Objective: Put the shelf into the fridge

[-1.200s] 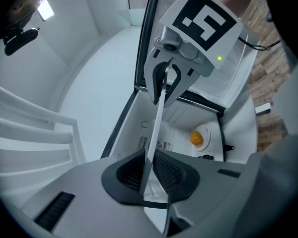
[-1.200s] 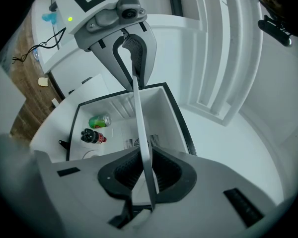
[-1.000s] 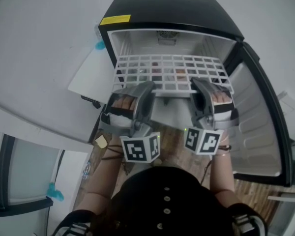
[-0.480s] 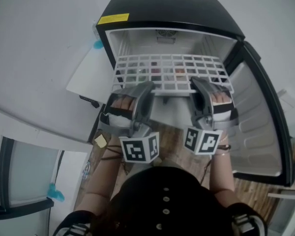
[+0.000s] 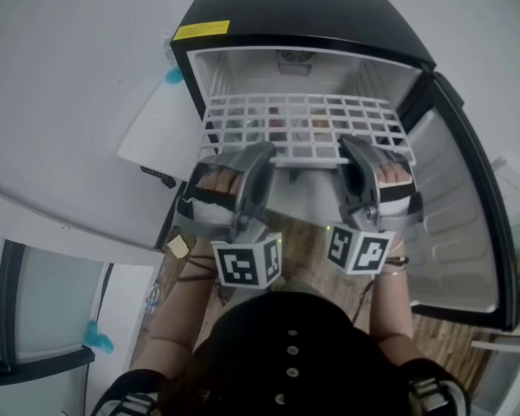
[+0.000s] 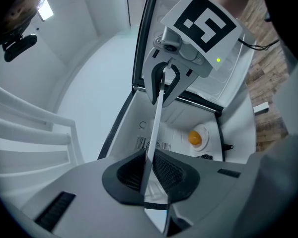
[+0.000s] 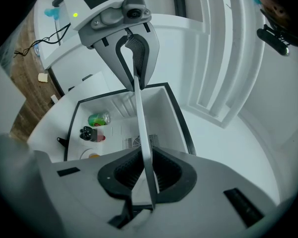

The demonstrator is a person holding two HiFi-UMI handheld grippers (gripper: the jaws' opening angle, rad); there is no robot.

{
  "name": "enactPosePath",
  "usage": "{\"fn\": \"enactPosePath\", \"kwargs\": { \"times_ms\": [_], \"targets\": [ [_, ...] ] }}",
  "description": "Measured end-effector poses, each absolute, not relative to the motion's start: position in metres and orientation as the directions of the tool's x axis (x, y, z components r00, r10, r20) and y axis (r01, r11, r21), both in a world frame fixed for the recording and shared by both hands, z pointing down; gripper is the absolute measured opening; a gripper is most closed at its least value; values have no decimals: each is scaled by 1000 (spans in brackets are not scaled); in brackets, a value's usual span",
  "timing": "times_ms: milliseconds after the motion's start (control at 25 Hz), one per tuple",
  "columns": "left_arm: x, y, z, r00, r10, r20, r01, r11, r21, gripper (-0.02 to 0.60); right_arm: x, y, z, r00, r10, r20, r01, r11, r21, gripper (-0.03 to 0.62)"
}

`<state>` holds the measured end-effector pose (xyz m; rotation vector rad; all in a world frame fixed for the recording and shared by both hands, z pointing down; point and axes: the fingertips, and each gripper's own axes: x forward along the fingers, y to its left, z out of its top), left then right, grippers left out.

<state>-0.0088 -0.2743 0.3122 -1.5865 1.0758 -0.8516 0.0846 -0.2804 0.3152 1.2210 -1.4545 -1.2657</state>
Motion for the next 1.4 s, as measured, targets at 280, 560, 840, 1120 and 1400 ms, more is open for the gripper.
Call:
{"fn": "enactPosePath", "kwargs": {
  "times_ms": [280,560,840,1120,1400],
  "targets": [
    [-10,-276,312,355,-935,12,-231,-100,-968,47,84,-281,316,-180,-984,-12,-151,15,988,58],
    [-11,-278,312,351,-936,19,-228,-105,-968,46,83,-283,316,-175,-984,-9,-158,19,987,58],
    [-10,-277,312,350,-936,20,-226,-105,-968,46,84,-283,316,-169,-986,0,-167,29,986,57],
    [-11,-277,314,344,-939,30,-231,-116,-966,46,83,-282,317,-166,-986,4,-174,33,984,54],
    [-11,-278,315,334,-942,29,-238,-114,-965,48,83,-282,318,-172,-985,5,-185,37,982,54]
  ]
}}
